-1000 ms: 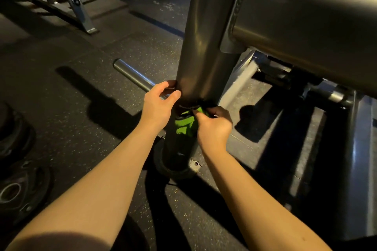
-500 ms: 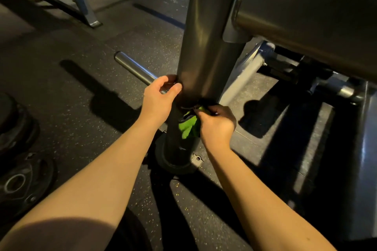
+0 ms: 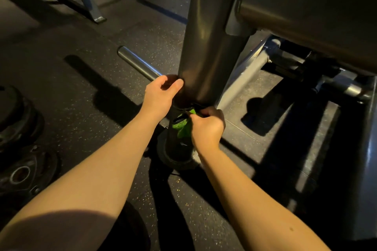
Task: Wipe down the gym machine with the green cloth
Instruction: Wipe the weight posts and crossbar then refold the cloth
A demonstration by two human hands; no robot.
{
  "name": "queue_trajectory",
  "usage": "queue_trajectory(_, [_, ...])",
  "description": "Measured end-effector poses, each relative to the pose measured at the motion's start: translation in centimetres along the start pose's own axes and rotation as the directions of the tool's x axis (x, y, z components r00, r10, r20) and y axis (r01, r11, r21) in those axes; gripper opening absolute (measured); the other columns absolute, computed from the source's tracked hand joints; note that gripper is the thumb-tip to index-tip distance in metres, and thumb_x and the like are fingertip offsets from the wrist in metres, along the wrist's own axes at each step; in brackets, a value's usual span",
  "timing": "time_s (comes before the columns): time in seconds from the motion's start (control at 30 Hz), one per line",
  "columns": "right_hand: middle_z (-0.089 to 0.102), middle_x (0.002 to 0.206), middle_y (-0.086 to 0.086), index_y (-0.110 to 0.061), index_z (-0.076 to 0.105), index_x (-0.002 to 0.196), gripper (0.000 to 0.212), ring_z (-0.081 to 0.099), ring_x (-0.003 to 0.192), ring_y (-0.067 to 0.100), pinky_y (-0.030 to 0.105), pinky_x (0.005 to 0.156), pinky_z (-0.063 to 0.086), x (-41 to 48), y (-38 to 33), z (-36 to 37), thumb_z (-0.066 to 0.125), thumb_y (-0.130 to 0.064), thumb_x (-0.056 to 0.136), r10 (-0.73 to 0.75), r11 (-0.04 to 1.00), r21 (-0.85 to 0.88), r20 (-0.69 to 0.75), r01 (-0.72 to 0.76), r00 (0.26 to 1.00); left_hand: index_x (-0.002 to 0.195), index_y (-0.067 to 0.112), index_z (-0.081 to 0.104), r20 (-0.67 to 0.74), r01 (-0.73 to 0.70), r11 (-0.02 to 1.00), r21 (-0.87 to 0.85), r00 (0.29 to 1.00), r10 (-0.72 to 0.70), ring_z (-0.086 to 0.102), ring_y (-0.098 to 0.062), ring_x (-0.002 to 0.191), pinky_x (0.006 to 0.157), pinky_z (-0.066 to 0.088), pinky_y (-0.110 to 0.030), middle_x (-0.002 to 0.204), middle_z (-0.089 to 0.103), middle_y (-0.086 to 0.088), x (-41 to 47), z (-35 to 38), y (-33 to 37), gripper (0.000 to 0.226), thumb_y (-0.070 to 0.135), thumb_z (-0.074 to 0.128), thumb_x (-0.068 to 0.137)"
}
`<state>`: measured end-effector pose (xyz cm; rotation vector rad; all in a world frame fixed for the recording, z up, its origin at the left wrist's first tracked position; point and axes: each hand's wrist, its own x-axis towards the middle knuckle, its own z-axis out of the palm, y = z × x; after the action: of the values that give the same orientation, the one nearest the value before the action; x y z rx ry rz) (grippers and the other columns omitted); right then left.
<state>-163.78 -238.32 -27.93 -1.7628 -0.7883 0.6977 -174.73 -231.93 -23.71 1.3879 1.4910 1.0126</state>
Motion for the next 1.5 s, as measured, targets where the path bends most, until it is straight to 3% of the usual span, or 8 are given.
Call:
queue_trajectory(0.13, [0.062,0.083,-0.007,-0.021,0.065,0.08,0.022,0.059,0.077,0.011,0.027,0.079,0.051,2.1,-4.6,-2.1,0.086,-0.013,0.076,-0.123,0.977,0.164,-0.108,0.14,0.987,0.116,0.024,0.069,0.016,0.018,1.0,-0.014,1.0,-0.018,0.063,-0.002,0.102,0.08,0.045,-0.019,0.108,0.07,0.009,0.1,-0.2,0.3,0.024,0.038,0.064,0.098])
queue_trajectory(0.33, [0.054,0.124,-0.002,-0.03,0.062,0.125,0.043,0.057,0.117,0.009,0.026,0.106,0.048,5.4,-6.9,-4.4,0.077,-0.021,0.085,-0.344,0.881,0.228,-0.291,0.414,0.893,0.124,0.025,0.064,0.078,0.019,0.999,0.026,0.997,-0.021,0.059,-0.005,0.115,0.1,0.046,-0.031,0.124,0.066,0.007,0.2,-0.3,0.1,0.03,0.042,0.06,0.1])
queue_trajectory(0.8, [0.06,0.134,0.018,0.002,0.049,0.128,0.058,0.06,0.122,0.033,0.022,0.077,0.06,0.5,6.8,1.7,0.074,0.018,0.078,0.289,0.881,0.38,0.038,-0.281,0.957,0.118,0.032,0.064,0.081,0.016,1.0,-0.022,0.997,-0.014,0.057,0.002,0.105,0.08,0.041,-0.018,0.123,0.065,0.009,0.2,0.1,-0.7,0.022,0.044,0.058,0.1])
queue_trajectory(0.93, [0.06,0.127,0.021,-0.007,0.056,0.131,0.07,0.065,0.113,0.028,0.043,0.097,0.057,1.5,1.7,0.3,0.084,0.007,0.069,0.131,0.873,0.482,-0.082,-0.076,0.988,0.135,0.025,0.062,0.137,0.034,0.999,0.006,0.99,-0.035,0.059,-0.007,0.116,0.092,0.045,-0.024,0.125,0.067,0.009,0.1,-0.5,-1.3,0.04,0.041,0.063,0.099])
queue_trajectory(1.13, [0.048,0.129,-0.002,-0.025,0.052,0.147,0.071,0.053,0.101,0.002,-0.008,0.079,0.037,4.1,-3.2,-0.6,0.083,-0.02,0.084,-0.117,0.911,0.37,-0.196,0.184,0.974,0.133,0.023,0.061,0.178,0.018,0.997,0.078,0.984,-0.032,0.058,-0.004,0.115,0.097,0.044,-0.026,0.12,0.067,0.012,-0.4,-1.0,-2.3,0.038,0.025,0.069,0.097])
queue_trajectory(1.23, [0.06,0.127,0.005,-0.019,0.059,0.137,0.067,0.063,0.107,0.016,0.021,0.092,0.056,2.8,1.4,0.8,0.076,-0.057,0.084,-0.077,0.966,0.24,-0.078,0.093,0.994,0.132,0.02,0.062,0.188,0.008,0.996,0.092,0.982,-0.025,0.061,0.001,0.105,0.096,0.047,-0.024,0.119,0.068,0.009,-0.4,-1.2,-3.1,0.037,0.022,0.07,0.096])
queue_trajectory(1.37, [0.052,0.121,0.003,-0.013,0.052,0.139,0.065,0.054,0.119,0.023,0.01,0.088,0.051,0.2,7.7,2.6,0.078,0.006,0.083,0.034,0.98,0.198,-0.107,-0.012,0.994,0.123,0.022,0.064,0.178,0.018,0.996,0.083,0.984,-0.033,0.06,0.003,0.104,0.093,0.048,-0.025,0.113,0.067,0.011,-0.4,-1.0,-3.8,0.03,0.026,0.072,0.094])
queue_trajectory(1.5, [0.064,0.118,0.011,0.008,0.049,0.133,0.065,0.057,0.124,0.036,0.004,0.065,0.048,-0.6,11.6,4.3,0.077,0.018,0.075,0.292,0.924,0.256,0.013,-0.285,0.956,0.121,0.022,0.064,0.153,0.019,0.998,0.065,0.988,-0.028,0.062,-0.008,0.112,0.105,0.051,-0.041,0.117,0.067,0.007,-0.8,-0.5,-4.2,0.029,0.026,0.072,0.094])
